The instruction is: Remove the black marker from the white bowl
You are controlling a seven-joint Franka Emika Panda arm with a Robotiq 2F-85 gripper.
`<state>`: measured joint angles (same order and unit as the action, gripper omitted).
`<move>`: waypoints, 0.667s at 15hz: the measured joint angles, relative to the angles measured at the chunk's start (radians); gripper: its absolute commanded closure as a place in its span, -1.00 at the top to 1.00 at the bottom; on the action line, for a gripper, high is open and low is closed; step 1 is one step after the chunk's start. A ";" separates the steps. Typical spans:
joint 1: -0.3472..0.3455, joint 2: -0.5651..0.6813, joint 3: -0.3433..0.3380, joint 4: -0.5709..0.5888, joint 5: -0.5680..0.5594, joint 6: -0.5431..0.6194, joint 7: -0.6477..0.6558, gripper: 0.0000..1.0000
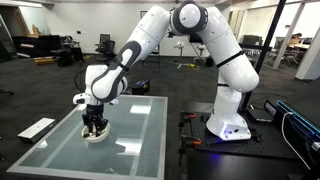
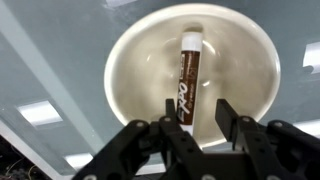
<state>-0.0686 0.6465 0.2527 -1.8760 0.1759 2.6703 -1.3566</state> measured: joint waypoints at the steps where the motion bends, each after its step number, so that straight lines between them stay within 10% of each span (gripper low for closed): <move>1: 0.000 0.004 0.000 0.005 -0.003 0.000 0.000 -0.84; 10: -0.001 0.010 0.001 0.025 -0.009 0.000 0.000 -0.90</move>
<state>-0.0700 0.6562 0.2540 -1.8508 0.1664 2.6704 -1.3562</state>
